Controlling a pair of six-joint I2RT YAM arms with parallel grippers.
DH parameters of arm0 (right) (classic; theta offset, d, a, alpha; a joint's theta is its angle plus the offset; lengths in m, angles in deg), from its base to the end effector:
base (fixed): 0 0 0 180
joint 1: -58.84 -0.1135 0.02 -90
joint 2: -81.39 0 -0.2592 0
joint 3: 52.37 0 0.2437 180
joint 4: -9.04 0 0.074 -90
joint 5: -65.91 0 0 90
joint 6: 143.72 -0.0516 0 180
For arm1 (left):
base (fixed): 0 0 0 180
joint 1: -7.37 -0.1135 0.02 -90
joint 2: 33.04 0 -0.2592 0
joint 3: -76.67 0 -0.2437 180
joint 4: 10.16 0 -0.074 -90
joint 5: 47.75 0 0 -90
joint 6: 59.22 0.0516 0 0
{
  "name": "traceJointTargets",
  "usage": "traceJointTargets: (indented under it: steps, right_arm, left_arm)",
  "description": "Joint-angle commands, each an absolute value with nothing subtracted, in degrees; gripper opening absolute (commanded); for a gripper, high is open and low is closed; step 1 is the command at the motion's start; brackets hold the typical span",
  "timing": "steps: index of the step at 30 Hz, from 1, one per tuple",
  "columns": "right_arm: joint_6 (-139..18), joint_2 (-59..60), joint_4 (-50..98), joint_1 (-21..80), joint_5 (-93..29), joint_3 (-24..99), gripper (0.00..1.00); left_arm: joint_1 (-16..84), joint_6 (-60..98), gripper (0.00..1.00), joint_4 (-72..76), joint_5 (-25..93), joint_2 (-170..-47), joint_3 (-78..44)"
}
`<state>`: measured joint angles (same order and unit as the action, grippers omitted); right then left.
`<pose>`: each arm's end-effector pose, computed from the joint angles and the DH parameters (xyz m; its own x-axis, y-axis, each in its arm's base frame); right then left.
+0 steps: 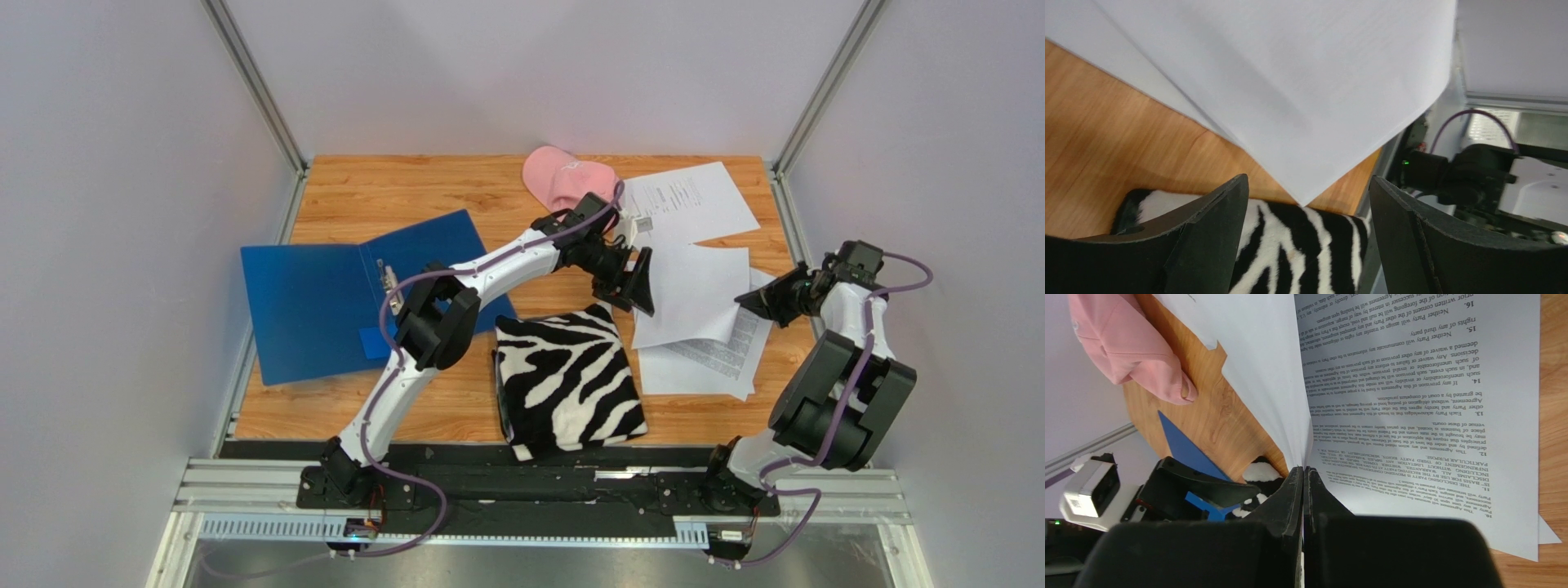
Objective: Put the files into the folder
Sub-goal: Pass from the right arm to the left
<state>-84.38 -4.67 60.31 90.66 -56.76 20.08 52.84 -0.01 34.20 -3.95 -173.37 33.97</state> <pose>0.2602 -0.1287 0.2084 -0.5348 0.8370 -0.1159 0.6066 0.4758 0.6369 0.3501 -0.4090 0.1853 -0.8714 0.3806 -0.3097 0.4540 0.3863 -0.8029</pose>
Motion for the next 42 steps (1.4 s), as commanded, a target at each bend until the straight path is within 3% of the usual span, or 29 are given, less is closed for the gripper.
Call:
traceJointTargets:
  steps: [1,11,18,24,34,39,41,42]
  right_arm:
    - [-87.03,-3.34,58.89,91.19,-61.01,21.91,0.00]
    - [-88.17,-1.76,59.24,91.10,-59.34,19.10,0.03]
    - [-88.35,-1.58,60.73,91.19,-59.34,20.51,0.06]
    - [-88.61,0.09,60.65,91.19,-59.42,19.10,0.10]
    - [-89.76,-0.26,60.38,91.36,-61.27,19.72,0.11]
    - [-89.32,-0.18,61.00,91.54,-61.10,19.36,0.11]
    - [-89.05,0.00,61.00,91.54,-61.18,19.28,0.11]
    - [-88.88,0.18,61.08,91.54,-61.10,19.28,0.11]
  left_arm:
    - [56.92,18.97,0.81,36.61,11.42,-163.30,29.50]
    - [68.00,43.42,0.82,25.27,33.63,-159.50,24.29]
    - [70.73,44.05,0.84,23.78,31.61,-161.26,25.80]
    - [71.09,42.82,0.80,22.12,41.45,-166.36,30.45]
    - [71.18,41.50,0.83,23.25,31.70,-169.44,33.17]
    - [71.26,41.68,0.67,25.18,36.44,-171.37,35.99]
    - [71.26,41.06,0.66,24.92,36.89,-171.29,35.90]
    - [71.26,41.15,0.58,24.75,37.23,-171.29,35.73]
